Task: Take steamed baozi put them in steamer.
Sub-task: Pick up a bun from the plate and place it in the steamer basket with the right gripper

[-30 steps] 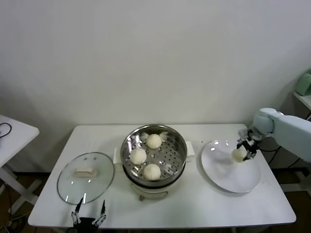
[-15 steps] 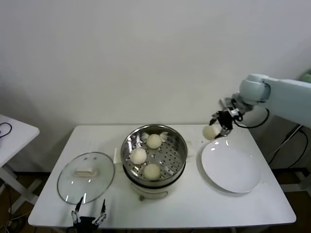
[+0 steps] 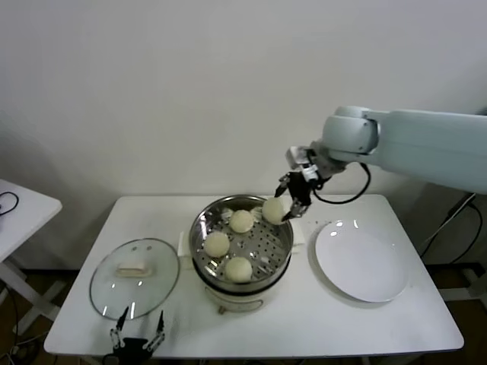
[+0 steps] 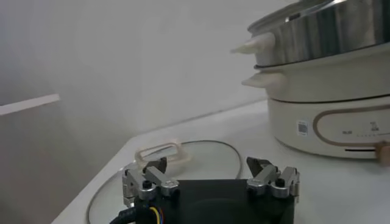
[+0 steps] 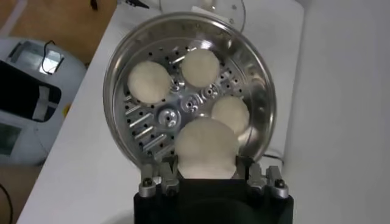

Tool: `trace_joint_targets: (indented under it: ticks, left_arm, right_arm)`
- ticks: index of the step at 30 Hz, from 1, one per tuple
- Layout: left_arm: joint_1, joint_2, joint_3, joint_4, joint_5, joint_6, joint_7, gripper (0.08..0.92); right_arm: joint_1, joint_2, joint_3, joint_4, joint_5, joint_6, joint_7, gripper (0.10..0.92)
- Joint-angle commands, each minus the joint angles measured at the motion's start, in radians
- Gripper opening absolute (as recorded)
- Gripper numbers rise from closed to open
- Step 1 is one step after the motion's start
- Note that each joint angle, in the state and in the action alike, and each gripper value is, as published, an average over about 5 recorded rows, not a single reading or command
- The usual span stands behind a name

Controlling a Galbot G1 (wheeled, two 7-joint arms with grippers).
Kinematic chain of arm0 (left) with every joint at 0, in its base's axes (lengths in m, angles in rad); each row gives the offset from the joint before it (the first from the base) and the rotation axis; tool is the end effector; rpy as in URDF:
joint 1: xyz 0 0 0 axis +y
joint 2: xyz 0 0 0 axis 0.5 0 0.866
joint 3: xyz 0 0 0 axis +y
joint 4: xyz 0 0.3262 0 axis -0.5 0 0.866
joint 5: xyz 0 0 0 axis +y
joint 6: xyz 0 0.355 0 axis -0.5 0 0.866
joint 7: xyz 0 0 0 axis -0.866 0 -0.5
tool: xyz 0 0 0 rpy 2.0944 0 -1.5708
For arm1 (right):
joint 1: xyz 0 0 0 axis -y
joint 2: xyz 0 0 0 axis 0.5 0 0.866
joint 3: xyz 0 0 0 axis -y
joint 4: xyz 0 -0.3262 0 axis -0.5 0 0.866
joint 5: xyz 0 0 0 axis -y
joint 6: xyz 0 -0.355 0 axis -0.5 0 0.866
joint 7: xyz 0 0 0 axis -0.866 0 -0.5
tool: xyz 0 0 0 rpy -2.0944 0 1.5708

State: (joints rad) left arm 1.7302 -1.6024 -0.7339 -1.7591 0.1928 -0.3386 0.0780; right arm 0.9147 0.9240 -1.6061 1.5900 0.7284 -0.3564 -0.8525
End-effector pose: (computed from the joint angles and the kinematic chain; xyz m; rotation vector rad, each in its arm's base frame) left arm 0.0992 0.0646 -0.4184 0.0519 -2.9272 -0.3869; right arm 0.4750 0.0477 -0.0077 1.5351 -1.4561 1.4491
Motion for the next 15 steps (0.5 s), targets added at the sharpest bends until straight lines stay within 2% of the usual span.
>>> trace_joint_targets:
  ticks: [1,15]
  left_arm:
    - [-0.003,0.002,-0.003,0.005,-0.003,0.002,0.001,0.823]
    - [-0.006,0.002,-0.014,0.01,-0.01,-0.001,0.001,0.823]
  right_arm:
    - [-0.191,0.058,0.05,0.013,-0.09,-0.064,0.065,0.636]
    - [-0.277,0.081,0.069,-0.099,-0.167,-0.044,0.065,0.636]
